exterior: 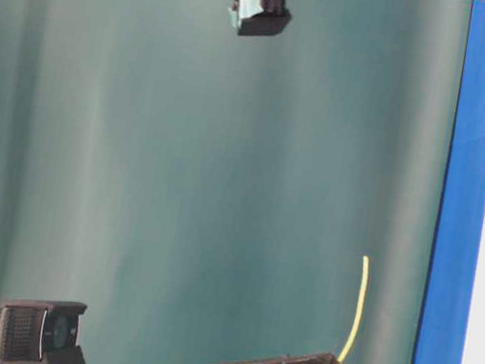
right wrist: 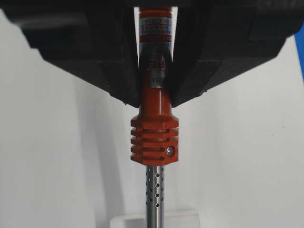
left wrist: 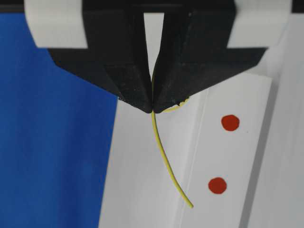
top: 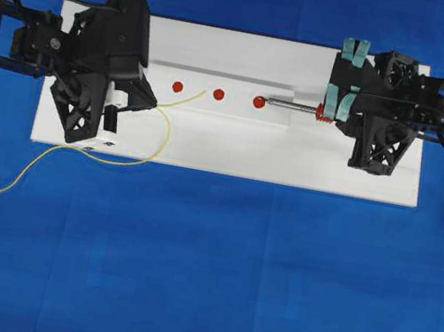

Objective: Touch the tip of the soldering iron to the tip of the solder at the mark.

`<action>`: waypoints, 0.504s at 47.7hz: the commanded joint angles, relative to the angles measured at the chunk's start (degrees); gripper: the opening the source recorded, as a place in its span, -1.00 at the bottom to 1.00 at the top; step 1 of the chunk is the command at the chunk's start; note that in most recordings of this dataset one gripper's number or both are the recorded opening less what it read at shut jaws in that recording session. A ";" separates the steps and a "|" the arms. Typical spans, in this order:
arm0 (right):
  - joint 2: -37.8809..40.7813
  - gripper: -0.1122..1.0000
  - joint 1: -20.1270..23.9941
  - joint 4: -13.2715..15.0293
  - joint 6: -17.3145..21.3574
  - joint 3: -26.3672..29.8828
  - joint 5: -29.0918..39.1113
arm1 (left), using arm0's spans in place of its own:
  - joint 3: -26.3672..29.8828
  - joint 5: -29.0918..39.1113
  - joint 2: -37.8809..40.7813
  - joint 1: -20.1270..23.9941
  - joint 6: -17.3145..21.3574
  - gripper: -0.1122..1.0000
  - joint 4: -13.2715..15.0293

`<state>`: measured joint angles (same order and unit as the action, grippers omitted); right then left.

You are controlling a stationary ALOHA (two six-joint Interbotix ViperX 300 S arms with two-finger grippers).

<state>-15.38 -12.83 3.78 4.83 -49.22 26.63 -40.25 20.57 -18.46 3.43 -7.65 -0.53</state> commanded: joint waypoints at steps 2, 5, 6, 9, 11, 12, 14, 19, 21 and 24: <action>-5.45 -0.68 0.09 0.18 0.09 0.62 -0.18 | 0.35 -0.53 -1.05 -0.09 0.00 -0.75 0.00; -9.14 -0.68 0.09 0.18 0.18 -0.62 -0.09 | 0.09 -0.62 -1.32 -0.09 0.00 -0.75 0.00; -10.28 -0.68 0.09 0.09 0.18 -1.05 -0.09 | 0.00 -0.62 -1.41 -0.09 0.00 -0.75 -0.09; -13.80 -0.68 0.09 0.18 0.35 -2.64 -0.09 | -0.44 -0.62 -1.85 -0.09 0.00 -0.75 -0.09; -16.00 -0.68 0.09 0.09 0.53 -3.78 -0.09 | -0.79 -0.62 -2.11 -0.09 0.00 -0.75 0.00; -17.14 -0.68 0.09 0.00 0.70 -4.31 -0.09 | -0.97 -0.62 -2.29 -0.09 0.00 -0.75 0.00; -19.42 -0.68 0.09 -0.09 1.32 -5.27 0.00 | -1.23 -0.70 -2.64 -0.09 0.00 -0.75 -0.09; -24.70 -0.68 0.09 -0.09 3.96 -7.56 0.00 | -2.20 -1.14 -3.43 -0.09 0.00 -0.75 0.00; -25.93 -0.68 0.09 0.00 4.75 -8.26 0.00 | -2.55 -1.67 -3.69 -0.09 0.00 -0.75 0.00; -27.25 -0.68 0.09 -0.09 5.80 -9.40 -0.26 | -2.90 -2.46 -4.04 0.00 0.00 -0.75 0.00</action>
<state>-41.04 -12.83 3.78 9.84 -58.27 26.81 -43.42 19.42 -21.27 3.43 -7.65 -0.53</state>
